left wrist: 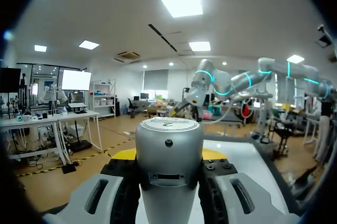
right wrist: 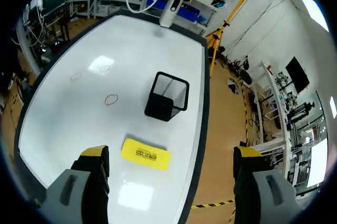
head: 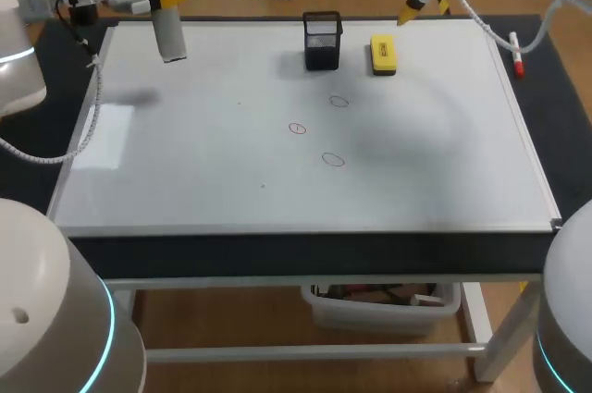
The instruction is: Pick up the inspection probe, press it on each red-marked spot on the whiteboard one by one, put down the probe, pick up the eraser, and wipe off all the red marks.
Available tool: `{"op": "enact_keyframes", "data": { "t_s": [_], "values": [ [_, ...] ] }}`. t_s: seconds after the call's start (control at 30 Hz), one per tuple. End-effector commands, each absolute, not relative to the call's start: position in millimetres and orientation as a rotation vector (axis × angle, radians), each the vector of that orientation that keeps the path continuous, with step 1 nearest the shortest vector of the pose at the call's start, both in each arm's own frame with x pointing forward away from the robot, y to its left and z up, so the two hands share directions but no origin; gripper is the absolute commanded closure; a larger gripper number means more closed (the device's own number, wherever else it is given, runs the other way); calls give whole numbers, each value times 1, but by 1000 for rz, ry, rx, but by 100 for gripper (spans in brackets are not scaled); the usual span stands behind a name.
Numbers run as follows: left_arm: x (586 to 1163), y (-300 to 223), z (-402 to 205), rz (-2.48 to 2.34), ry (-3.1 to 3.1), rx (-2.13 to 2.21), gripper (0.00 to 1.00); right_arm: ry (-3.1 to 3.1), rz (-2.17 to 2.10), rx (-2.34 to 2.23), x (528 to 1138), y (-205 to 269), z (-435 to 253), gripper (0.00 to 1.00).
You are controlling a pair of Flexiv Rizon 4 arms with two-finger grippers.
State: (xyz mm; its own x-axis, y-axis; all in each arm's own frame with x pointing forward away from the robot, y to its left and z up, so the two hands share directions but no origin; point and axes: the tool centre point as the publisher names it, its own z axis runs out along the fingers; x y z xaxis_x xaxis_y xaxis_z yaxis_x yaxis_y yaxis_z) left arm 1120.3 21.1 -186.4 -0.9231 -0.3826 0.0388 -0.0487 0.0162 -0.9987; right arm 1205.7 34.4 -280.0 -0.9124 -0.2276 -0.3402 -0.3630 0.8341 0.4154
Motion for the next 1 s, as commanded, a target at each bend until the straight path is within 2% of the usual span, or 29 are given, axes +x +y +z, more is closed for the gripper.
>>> {"op": "enact_keyframes", "data": {
  "t_s": [0.03,0.77,1.0],
  "values": [
    [1116,19,-184,-1939,1994,-525,100,3064,-438,-1132,1214,37,-285,0],
    [1116,19,-184,-1939,1994,-525,100,3064,-438,-1132,1214,37,-285,0],
    [1116,19,-184,-1939,1994,-525,100,3019,-308,-1289,1227,18,-294,0]
  ]
}}
